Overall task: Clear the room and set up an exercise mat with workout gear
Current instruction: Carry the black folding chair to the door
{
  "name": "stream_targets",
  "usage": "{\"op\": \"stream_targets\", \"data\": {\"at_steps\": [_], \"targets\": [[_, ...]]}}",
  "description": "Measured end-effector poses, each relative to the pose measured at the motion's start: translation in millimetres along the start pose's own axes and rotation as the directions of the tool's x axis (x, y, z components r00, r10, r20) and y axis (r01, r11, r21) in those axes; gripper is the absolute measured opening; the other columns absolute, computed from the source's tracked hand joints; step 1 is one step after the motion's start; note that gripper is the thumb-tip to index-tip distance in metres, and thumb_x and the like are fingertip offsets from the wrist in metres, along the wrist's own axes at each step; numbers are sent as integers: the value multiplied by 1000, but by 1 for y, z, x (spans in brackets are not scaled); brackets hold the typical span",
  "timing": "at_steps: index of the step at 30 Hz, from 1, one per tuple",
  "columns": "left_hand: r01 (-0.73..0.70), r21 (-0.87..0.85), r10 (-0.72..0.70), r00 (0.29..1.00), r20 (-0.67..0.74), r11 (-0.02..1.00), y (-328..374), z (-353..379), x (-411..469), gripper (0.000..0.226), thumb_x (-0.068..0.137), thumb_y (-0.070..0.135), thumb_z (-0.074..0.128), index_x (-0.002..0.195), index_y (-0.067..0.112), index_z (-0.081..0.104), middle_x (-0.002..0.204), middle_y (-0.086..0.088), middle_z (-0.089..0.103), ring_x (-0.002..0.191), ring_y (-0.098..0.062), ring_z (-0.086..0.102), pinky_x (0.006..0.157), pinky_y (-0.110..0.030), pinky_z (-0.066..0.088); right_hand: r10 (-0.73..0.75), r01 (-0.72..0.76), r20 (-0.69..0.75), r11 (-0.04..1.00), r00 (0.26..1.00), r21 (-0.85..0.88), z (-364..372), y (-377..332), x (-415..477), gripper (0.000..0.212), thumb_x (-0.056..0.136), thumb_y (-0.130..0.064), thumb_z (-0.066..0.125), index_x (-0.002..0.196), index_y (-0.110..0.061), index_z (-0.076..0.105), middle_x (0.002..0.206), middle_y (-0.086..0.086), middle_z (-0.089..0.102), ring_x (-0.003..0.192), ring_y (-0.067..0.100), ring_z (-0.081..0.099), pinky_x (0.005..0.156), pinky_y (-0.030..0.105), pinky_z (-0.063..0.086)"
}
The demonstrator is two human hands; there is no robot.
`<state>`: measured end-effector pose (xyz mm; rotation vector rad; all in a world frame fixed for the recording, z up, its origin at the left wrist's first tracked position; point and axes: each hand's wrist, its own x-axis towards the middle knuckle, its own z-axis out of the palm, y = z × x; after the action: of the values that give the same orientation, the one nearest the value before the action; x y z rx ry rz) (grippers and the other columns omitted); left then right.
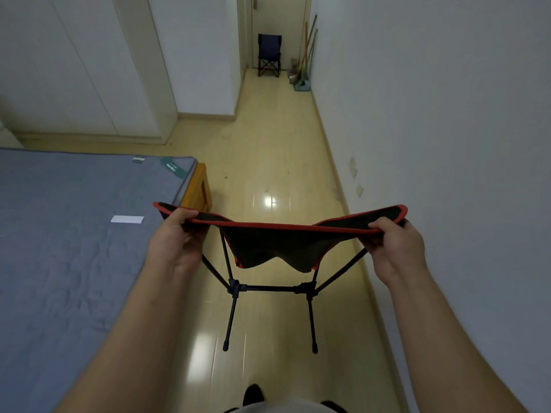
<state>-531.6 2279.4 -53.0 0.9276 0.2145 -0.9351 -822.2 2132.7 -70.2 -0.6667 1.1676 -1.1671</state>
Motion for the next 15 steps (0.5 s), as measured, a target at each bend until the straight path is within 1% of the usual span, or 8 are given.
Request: {"op": "stream_targets", "data": {"at_steps": [3, 5, 7, 9, 11, 12, 13, 15], "targets": [[5, 37, -6, 999, 34, 999, 10, 32, 41, 38, 89, -1, 60, 125, 5, 52, 126, -18, 64, 108, -30, 68, 93, -39, 58, -3, 3, -21, 1000, 1000, 10, 30, -6, 39, 35, 86, 7, 59, 120, -3, 59, 123, 20, 62, 111, 36, 65, 89, 45, 60], [2, 30, -3, 999, 48, 1000, 15, 53, 70, 37, 91, -1, 59, 126, 5, 50, 126, -17, 63, 103, -26, 70, 92, -36, 58, -3, 3, -31, 1000, 1000, 25, 50, -8, 68, 38, 86, 7, 59, 123, -4, 59, 125, 19, 62, 112, 36, 64, 89, 45, 60], [-10, 30, 8, 999, 48, 999, 18, 75, 101, 37, 91, -1, 58, 127, 4, 50, 126, -16, 63, 86, -17, 73, 82, -30, 59, -6, 7, -39, 1000, 999, 27, 70, -9, 101, 39, 85, 7, 60, 123, -4, 59, 126, 19, 62, 113, 36, 63, 88, 43, 60], [-5, 30, 3, 998, 64, 1000, 19, 100, 136, 34, 92, -2, 56, 125, 2, 49, 130, -16, 60, 73, -13, 72, 69, -22, 59, -7, 8, -34, 999, 999, 46, 92, -10, 139, 39, 85, 8, 59, 122, -3, 59, 126, 21, 62, 112, 36, 64, 85, 41, 61], [3, 27, -5, 998, 61, 1000, 19, 127, 172, 27, 94, -3, 53, 119, 5, 47, 125, -18, 57, 47, -6, 62, 52, -15, 52, -1, 2, -29, 998, 1000, 63, 113, -11, 179, 37, 86, 9, 58, 121, -2, 59, 124, 20, 62, 111, 36, 65, 83, 40, 61], [2, 36, -4, 999, 53, 999, 19, 141, 190, 24, 94, -3, 52, 117, 6, 46, 120, -18, 55, 40, -5, 57, 47, -13, 50, 2, 0, -27, 998, 1000, 63, 124, -12, 199, 35, 86, 9, 58, 120, -1, 58, 122, 19, 63, 111, 37, 65, 83, 40, 61], [-4, 53, 1, 999, 42, 999, 18, 157, 210, 22, 94, -2, 52, 114, 6, 47, 117, -17, 53, 37, -4, 54, 46, -13, 49, 5, -4, -27, 998, 1000, 59, 137, -14, 222, 33, 86, 9, 58, 118, -1, 59, 119, 18, 62, 112, 38, 64, 83, 41, 61], [-3, 66, 2, 1000, 15, 998, 20, 188, 251, 22, 94, -3, 53, 112, 7, 46, 115, -17, 51, 37, -5, 53, 47, -14, 50, 20, -18, -30, 998, 999, 54, 163, -19, 267, 29, 86, 9, 58, 113, -1, 59, 113, 18, 61, 114, 40, 63, 84, 42, 61]]}}
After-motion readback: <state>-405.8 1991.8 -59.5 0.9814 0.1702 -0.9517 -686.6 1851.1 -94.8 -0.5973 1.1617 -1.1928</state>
